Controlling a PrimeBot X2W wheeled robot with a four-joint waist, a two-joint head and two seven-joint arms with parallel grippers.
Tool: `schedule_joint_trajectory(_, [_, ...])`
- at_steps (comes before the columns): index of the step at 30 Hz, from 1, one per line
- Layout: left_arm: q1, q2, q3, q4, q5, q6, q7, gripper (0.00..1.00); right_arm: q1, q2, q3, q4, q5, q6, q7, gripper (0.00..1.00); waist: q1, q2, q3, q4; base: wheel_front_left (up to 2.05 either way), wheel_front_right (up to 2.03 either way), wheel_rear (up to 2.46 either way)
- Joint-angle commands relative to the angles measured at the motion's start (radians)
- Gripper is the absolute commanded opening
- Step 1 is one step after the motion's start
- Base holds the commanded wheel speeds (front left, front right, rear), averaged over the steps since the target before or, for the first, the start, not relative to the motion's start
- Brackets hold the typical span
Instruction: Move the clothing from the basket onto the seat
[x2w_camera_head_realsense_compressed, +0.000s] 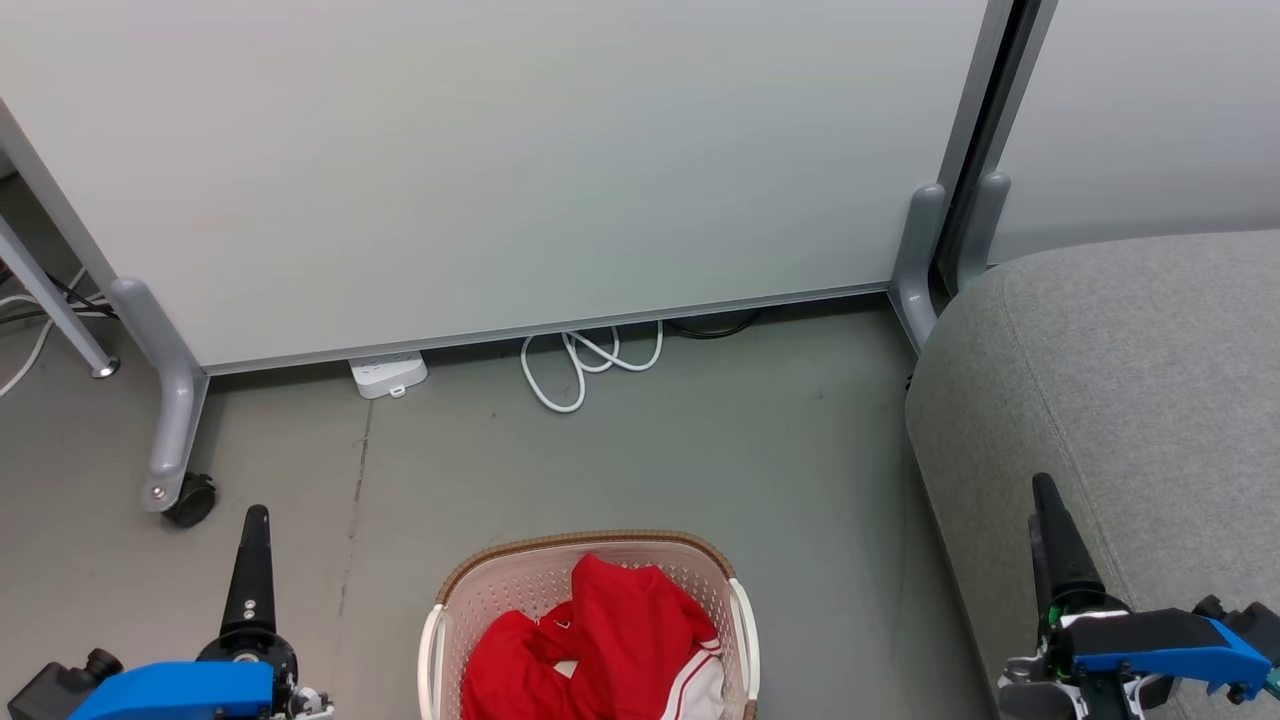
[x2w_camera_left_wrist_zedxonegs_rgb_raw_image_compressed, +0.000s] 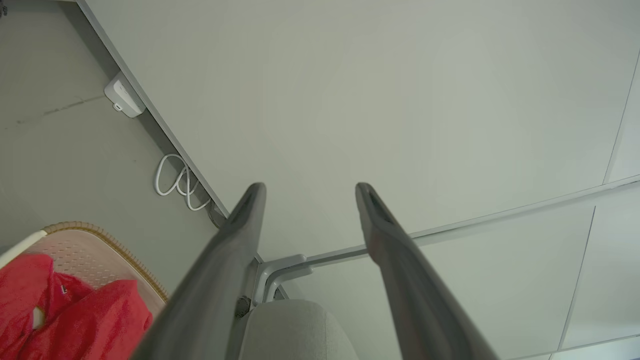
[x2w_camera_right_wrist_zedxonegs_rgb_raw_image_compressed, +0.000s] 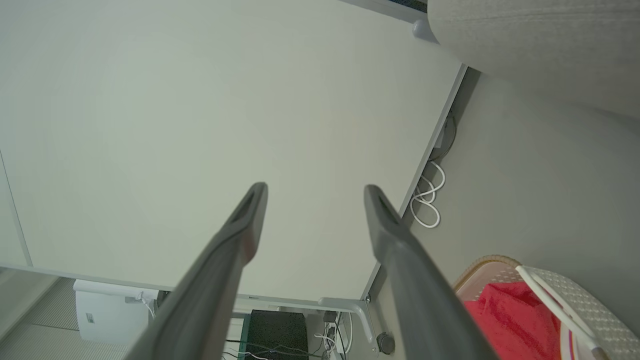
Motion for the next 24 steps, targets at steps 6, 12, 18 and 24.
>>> schedule_joint_trajectory(6, [-0.034,0.011,-0.026,-0.048,0.202,0.018,-0.039,1.0,-0.038,-0.003,0.04,-0.039,-0.18,0.0,-0.038,1.0,0.0,0.0,0.0,0.001,0.0,0.0,0.0])
schedule_joint_trajectory(12, [-0.033,0.012,-0.053,-0.058,0.332,0.036,-0.061,1.0,-0.039,-0.003,0.076,-0.043,-0.308,0.0,-0.06,1.0,0.0,0.0,-0.001,0.003,0.0,0.0,0.0])
schedule_joint_trajectory(18, [-0.033,0.013,-0.077,-0.053,0.436,0.049,-0.079,1.0,-0.044,-0.003,0.102,-0.032,-0.409,0.0,-0.078,1.0,0.0,0.0,-0.002,0.004,0.0,0.0,0.0])
schedule_joint_trajectory(24, [-0.035,0.014,-0.103,-0.039,0.545,0.061,-0.098,1.0,-0.046,-0.004,0.125,-0.013,-0.506,0.0,-0.098,1.0,0.0,0.0,-0.004,0.007,0.0,0.0,0.0])
